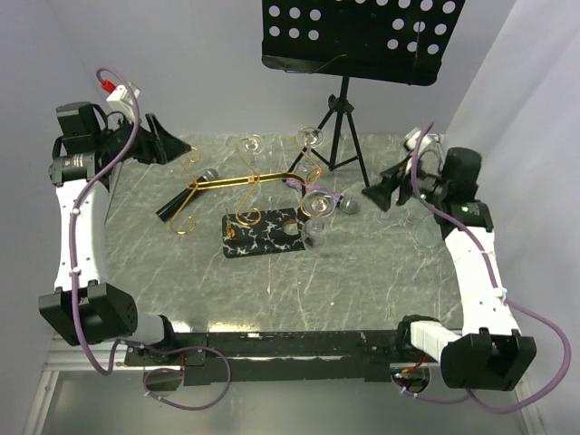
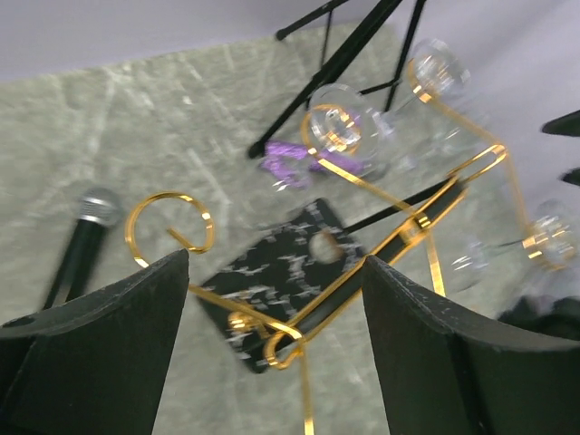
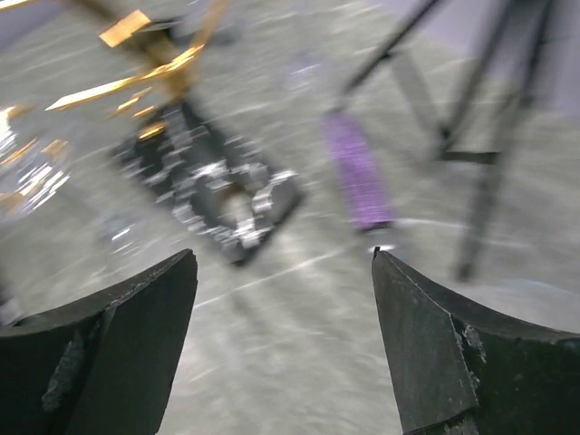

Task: Take the wine glass off the wine glass rack
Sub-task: Place the wine glass at the center of the board, then pick up the wine glass from the wine rack.

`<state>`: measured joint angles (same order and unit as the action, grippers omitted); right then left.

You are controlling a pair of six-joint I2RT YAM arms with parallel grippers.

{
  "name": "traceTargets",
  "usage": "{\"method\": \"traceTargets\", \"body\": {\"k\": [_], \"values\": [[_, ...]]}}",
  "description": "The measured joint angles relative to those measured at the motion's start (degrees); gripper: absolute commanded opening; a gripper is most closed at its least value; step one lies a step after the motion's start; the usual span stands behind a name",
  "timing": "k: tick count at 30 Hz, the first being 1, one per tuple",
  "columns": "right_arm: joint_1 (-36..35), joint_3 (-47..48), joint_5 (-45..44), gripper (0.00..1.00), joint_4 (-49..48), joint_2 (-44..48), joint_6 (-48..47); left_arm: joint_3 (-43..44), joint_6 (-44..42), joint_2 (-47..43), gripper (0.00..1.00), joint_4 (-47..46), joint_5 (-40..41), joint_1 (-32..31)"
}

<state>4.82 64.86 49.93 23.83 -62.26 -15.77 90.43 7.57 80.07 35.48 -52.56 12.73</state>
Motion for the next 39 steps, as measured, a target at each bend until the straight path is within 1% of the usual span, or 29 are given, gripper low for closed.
{"method": "traceTargets", "body": {"k": [3,7,11,15,23,29,31,36,39], "values": [[-2.23,-4.13,6.12,0.82,1.75,0.04,-1.6,-0.87,-6.91,-0.83,0.82,1.51,1.22,-0.44],[-7.43,-7.98,10.54,0.81,4.76,0.48,-6.58,-1.22,-15.93,-1.64,0.82,6.08,3.63,-2.38],[-13.16,-13.03,12.35,0.8,2.43,3.37,-9.77,-0.66,-19.82,-1.62,0.82,9.55,6.91,-4.13],[-15.43,-18.67,12.98,0.77,-4.9,5.29,-8.48,0.44,-21.49,-1.62,0.82,11.34,10.45,-5.42],[-16.98,-27.26,13.35,0.7,-25.57,5.01,-1.09,3.43,-23.1,-1.62,0.82,15.54,16.26,-6.29],[-18.64,-30.8,13.31,0.64,-38.99,3.65,3.58,5.4,-24.48,-1.46,0.82,17.99,19.76,-6.47],[-19.26,-31.41,13.29,0.64,-42.25,3.3,4.52,5.77,-24.65,-1.42,0.82,18.47,20.39,-6.47],[-21.66,-32.35,12.63,0.57,-48.35,2.21,5.51,6.47,-24.74,-1.14,0.83,19.08,21.75,-6.47],[-23.08,-32.35,11.76,0.55,-51.67,0.79,6.16,6.47,-24.74,-0.79,0.83,19.28,22.25,-6.47]]}}
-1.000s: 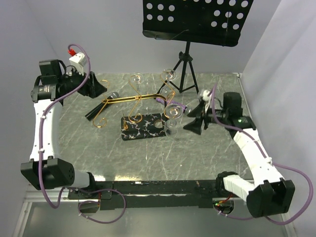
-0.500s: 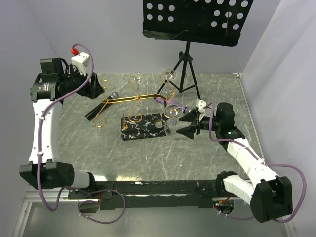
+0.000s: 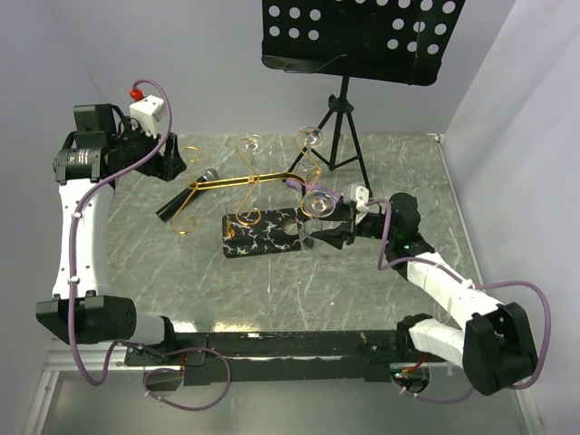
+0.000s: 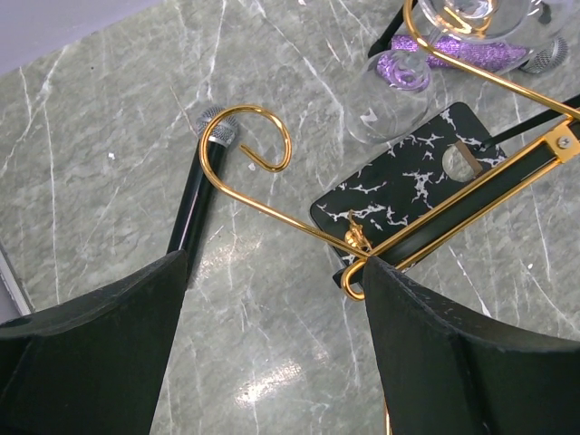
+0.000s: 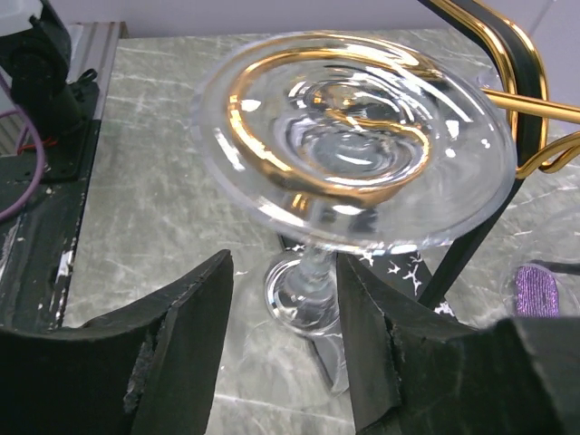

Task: Take the wine glass off the wine glass rack
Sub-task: Pick up the wine glass from the wine rack.

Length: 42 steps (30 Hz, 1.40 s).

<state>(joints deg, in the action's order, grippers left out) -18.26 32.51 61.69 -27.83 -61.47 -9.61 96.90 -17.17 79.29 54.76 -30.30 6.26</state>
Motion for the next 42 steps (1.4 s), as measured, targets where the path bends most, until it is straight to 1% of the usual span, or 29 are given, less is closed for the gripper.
{"method": "traceTargets", "body": {"k": [7,11,14,19,25,31,37,42], "values": [[-1.27,0.02,-2.69,0.45,-3.5,-3.3,1.31,0.0,0.07,0.44,0.83,0.0,0.28,-0.11],[-1.38,0.07,-3.69,0.38,-4.02,-3.76,1.29,0.0,0.09,0.44,0.83,-0.02,0.28,-0.11],[-1.38,0.11,-4.0,0.27,-4.33,-3.76,1.2,0.0,0.11,0.44,0.83,-0.02,0.28,-0.11],[-1.4,1.2,-4.5,0.0,-3.52,-3.69,0.94,-0.02,0.13,0.48,0.83,-0.07,0.22,-0.09],[-1.49,4.26,-5.14,0.0,4.96,-2.12,-1.01,-0.42,0.59,0.76,0.83,-1.66,-0.85,0.66],[-2.29,7.98,-6.12,0.0,13.35,0.2,-3.61,-3.87,1.84,0.79,0.83,-4.98,-2.56,1.49],[-3.58,10.45,-7.23,0.0,17.66,1.16,-5.66,-7.08,1.86,0.7,0.83,-6.88,-3.65,1.9],[-4.42,10.88,-8.09,0.0,19.96,0.87,-6.97,-7.65,1.9,0.2,0.83,-7.61,-4.39,1.97]]}}
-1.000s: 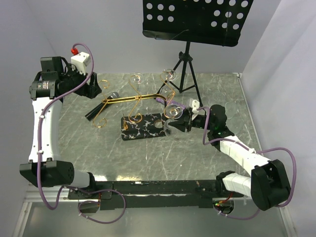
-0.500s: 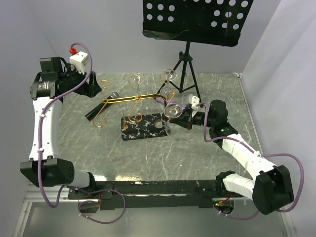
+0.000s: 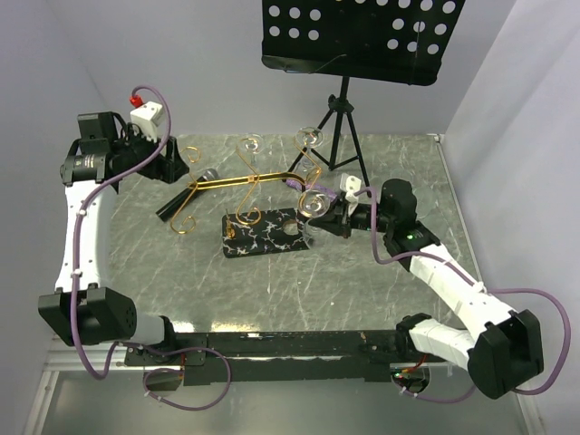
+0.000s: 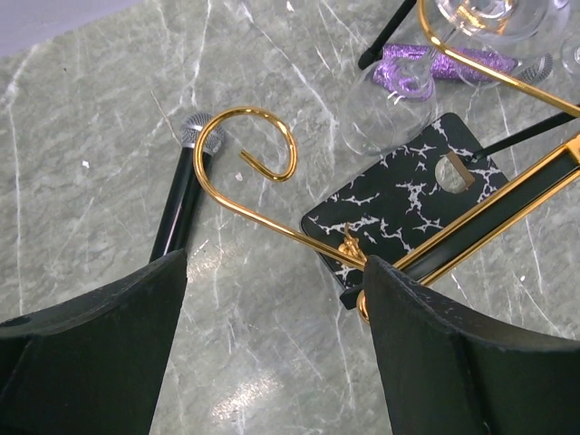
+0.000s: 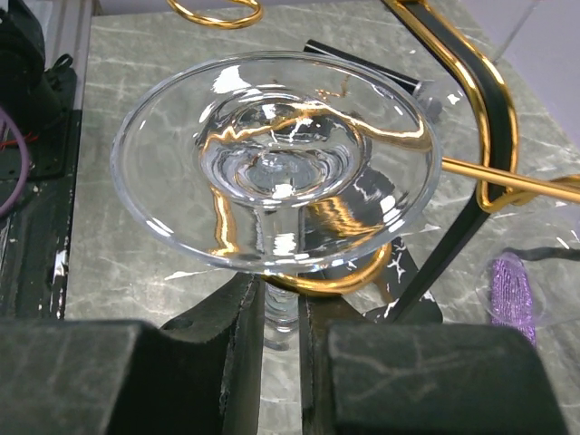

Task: Take the wine glass off the wine glass rack
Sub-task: Pick up the wine glass from the wine rack.

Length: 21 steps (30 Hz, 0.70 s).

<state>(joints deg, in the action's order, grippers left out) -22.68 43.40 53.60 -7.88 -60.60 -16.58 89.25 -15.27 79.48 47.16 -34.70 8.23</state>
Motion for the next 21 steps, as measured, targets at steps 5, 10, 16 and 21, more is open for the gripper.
{"method": "traceTargets", "body": {"k": [5,10,16,21], "values": [[-0.72,0.76,0.02,0.0,1.07,-1.36,-0.81,-0.04,0.0,-1.16,0.83,-0.66,0.0,0.0],[-1.16,0.76,-0.02,0.0,1.01,-2.08,-0.61,-0.92,0.17,-2.05,0.83,-1.05,-0.04,0.0],[-1.44,0.76,-0.07,0.0,-0.7,-3.34,0.7,-0.92,0.66,-2.08,0.83,-1.11,-0.04,0.0],[-1.46,0.76,-0.81,0.0,-4.39,-4.74,3.43,-0.92,1.22,-2.08,0.83,-1.14,-0.02,0.0]]}}
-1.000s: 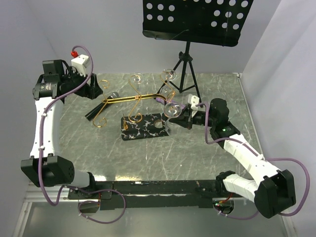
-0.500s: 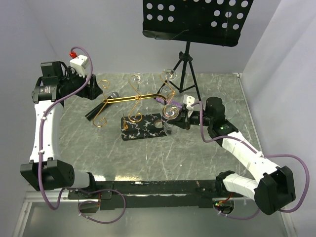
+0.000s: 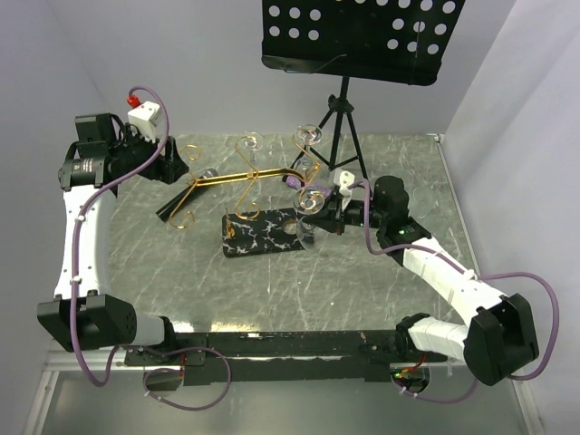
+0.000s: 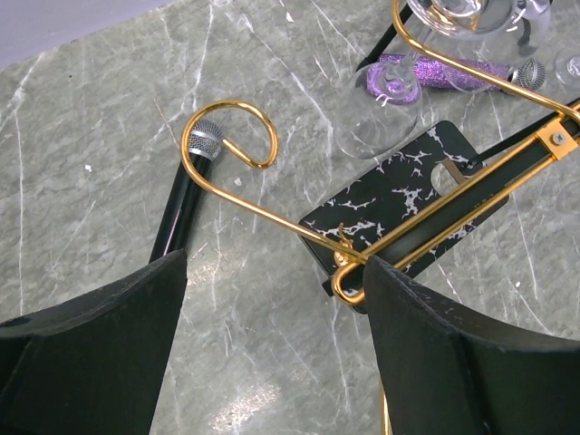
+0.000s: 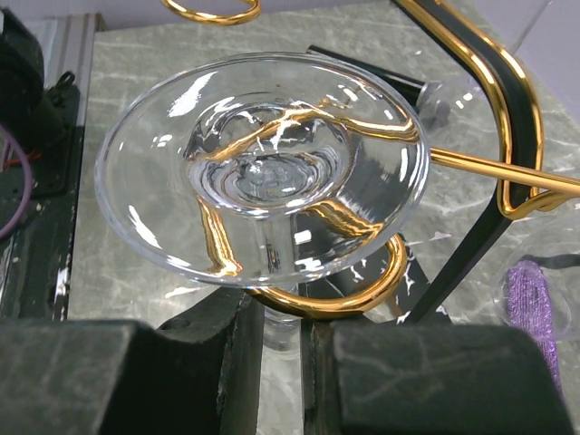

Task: Take the wine glass off the wine glass rack
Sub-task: Pick up the wine glass from the wine rack.

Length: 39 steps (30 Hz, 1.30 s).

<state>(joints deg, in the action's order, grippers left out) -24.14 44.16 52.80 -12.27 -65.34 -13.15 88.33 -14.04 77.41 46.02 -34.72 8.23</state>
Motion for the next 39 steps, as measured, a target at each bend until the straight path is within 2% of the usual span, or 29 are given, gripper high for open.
{"method": "traceTargets", "body": {"k": [9,17,24,33,39], "values": [[0.0,-0.02,-3.02,0.0,-6.14,-1.44,4.59,-0.04,0.22,0.0,0.83,-0.37,0.02,0.0],[-0.07,-0.59,-2.71,0.0,-6.21,-0.96,1.4,-0.48,0.15,-0.07,0.83,-0.28,0.11,0.0],[-0.02,-3.58,1.53,0.0,-8.17,-0.11,0.52,-0.44,-1.4,-0.02,0.83,2.25,1.99,0.0],[1.14,-4.13,5.81,0.0,-17.49,-4.5,5.03,2.91,-4.31,1.99,0.83,6.27,4.85,0.0],[1.16,-5.2,4.13,0.0,-22.8,-5.25,7.89,3.15,-4.76,3.04,0.83,7.13,5.7,0.0]]}}
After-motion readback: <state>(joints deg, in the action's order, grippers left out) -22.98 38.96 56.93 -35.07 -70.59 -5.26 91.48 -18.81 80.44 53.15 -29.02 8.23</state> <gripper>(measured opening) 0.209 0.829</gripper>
